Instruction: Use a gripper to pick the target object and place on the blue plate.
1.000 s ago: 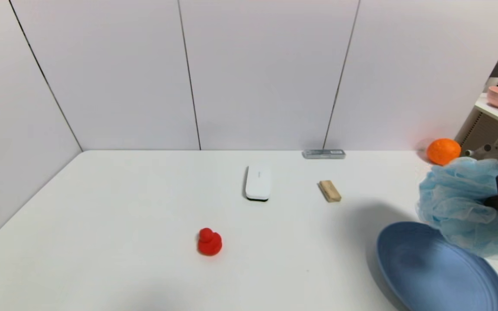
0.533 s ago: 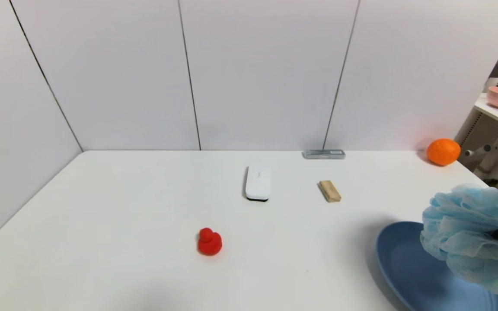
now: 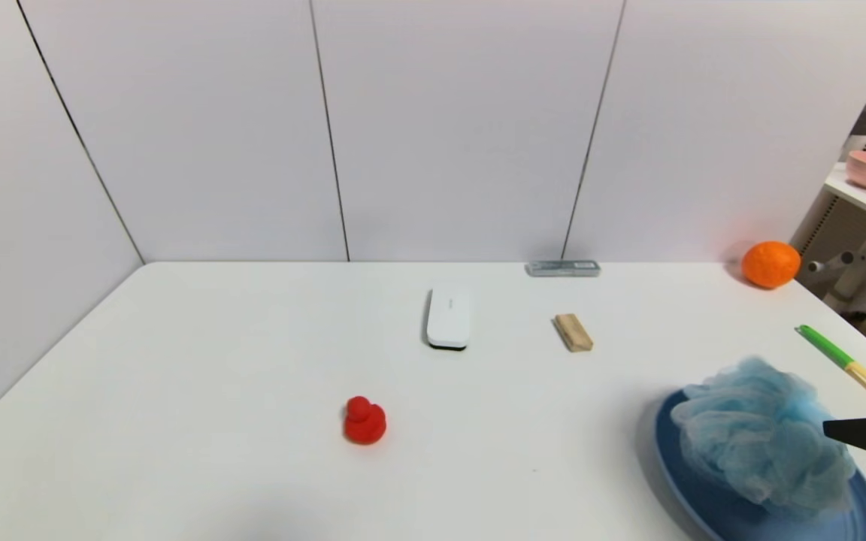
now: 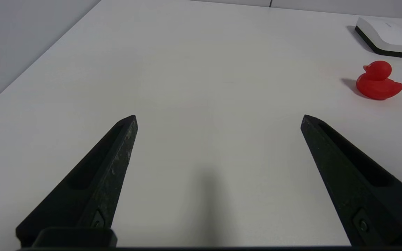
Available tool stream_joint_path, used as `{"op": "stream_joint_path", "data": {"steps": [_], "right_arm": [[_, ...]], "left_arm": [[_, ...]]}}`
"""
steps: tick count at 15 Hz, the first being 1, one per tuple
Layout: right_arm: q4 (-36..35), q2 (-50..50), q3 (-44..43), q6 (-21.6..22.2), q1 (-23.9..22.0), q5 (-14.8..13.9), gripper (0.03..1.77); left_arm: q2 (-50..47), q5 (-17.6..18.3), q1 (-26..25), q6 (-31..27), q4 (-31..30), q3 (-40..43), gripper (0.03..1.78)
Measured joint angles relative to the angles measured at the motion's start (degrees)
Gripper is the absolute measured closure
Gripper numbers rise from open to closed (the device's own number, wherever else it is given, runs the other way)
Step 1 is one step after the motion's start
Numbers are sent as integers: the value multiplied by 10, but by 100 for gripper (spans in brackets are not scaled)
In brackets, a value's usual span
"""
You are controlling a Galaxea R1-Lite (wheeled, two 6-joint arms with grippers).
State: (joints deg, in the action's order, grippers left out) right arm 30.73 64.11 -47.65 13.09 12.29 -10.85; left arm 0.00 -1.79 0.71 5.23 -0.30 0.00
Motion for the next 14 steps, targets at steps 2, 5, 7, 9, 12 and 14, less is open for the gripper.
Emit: {"op": "stream_joint_path", "data": {"steps": [2,5,7,9,12,14], "right_arm": [[0,0,0,-1,0,-1,78],[-2,-1,-14,-6,0,-9,56],[-6,-2,-46,-7,0,-20,45],[-18,-5,-84,-12,0,-22,37],[-84,-29,-98,-39,-2,-23,28],[-127,-61,-65,-62,-5,-23,24]], "left_arm": [[0,0,0,0,0,0,12],[0,0,0,0,0,0,12],[0,0,0,0,0,0,12],[0,0,0,0,0,0,12],[0,0,0,0,0,0,12],[0,0,0,0,0,0,12]]}}
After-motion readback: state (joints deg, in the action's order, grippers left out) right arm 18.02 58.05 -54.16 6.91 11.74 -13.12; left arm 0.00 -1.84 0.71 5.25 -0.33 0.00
